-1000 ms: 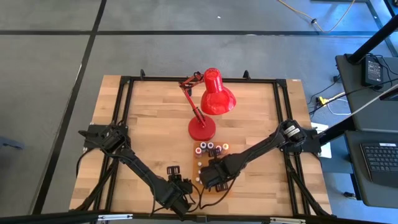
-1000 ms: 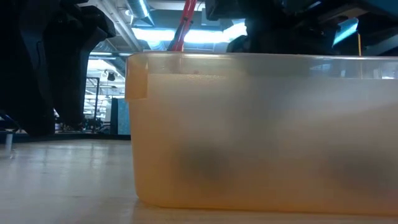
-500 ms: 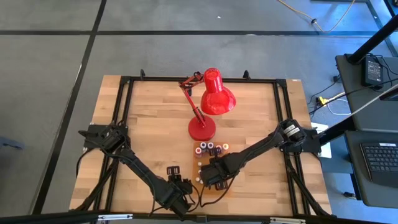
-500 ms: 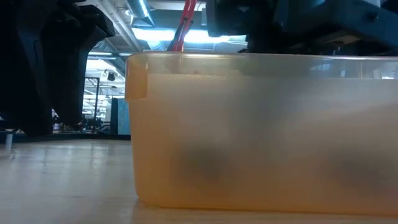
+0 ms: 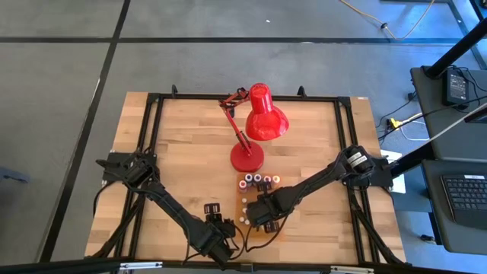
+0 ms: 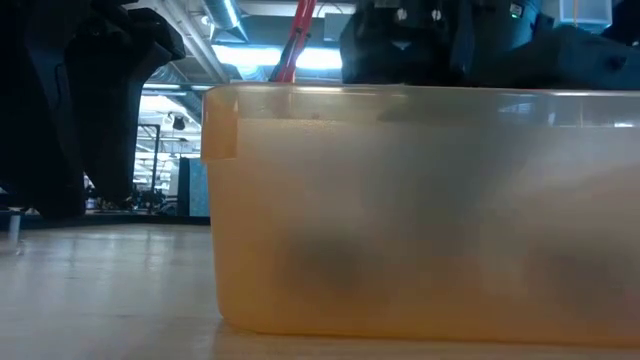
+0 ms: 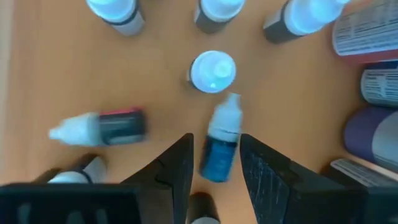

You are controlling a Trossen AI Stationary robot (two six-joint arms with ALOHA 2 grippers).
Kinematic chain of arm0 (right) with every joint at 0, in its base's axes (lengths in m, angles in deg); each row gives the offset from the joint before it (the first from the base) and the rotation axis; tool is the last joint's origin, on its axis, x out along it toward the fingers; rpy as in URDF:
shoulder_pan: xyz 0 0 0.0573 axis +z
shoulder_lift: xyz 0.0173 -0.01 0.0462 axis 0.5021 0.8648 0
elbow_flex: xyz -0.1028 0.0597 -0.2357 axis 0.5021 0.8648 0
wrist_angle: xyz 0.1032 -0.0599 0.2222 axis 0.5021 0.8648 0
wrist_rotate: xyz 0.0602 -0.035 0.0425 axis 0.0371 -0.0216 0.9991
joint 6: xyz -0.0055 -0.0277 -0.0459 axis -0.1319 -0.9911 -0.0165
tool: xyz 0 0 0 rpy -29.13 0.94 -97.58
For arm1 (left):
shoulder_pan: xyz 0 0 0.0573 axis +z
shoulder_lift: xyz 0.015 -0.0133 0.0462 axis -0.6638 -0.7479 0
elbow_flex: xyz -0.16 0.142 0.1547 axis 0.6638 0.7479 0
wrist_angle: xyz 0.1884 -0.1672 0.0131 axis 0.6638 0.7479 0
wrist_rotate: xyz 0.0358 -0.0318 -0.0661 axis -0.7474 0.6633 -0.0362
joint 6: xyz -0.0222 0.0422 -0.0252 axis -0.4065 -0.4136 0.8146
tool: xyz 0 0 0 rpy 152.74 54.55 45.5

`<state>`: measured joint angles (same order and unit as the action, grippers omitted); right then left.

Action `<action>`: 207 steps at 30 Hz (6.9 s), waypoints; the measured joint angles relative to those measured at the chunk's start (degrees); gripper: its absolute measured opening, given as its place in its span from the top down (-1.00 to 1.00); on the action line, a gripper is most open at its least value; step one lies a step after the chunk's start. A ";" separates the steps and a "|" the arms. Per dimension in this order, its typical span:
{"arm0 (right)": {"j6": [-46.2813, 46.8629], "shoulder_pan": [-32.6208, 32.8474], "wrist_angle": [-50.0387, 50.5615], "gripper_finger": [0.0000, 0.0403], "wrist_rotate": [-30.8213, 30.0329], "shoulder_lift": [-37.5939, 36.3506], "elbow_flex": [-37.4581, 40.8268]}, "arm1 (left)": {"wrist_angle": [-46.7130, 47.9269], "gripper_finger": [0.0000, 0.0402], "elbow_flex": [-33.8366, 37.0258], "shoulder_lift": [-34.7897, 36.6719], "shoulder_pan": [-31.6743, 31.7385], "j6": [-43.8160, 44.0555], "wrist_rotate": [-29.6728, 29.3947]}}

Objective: Pick & Place food coloring
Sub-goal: Adjust the light blue food coloring bottle in the orange bin

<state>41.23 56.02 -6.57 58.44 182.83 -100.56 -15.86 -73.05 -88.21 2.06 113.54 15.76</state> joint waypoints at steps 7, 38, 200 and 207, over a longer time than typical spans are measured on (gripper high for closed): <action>0.16 -0.12 -0.50 0.34 -1.50 0.01 0.31 | 0.00 0.15 0.00 0.00 0.24 -0.02 -0.02; -8.84 -0.23 -2.75 0.34 0.86 0.14 2.32 | -0.03 0.19 0.00 0.00 0.25 -0.02 -0.43; 18.56 4.57 2.56 -0.12 -14.94 -28.74 18.51 | -22.32 0.75 4.95 8.25 22.01 -42.40 13.40; 18.81 4.73 2.22 -0.12 -14.55 -28.71 20.20 | -21.60 0.75 2.77 4.45 22.77 -42.58 13.38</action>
<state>60.04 60.75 -4.34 43.88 154.11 -80.36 -37.46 -70.29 -83.76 24.84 70.96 29.13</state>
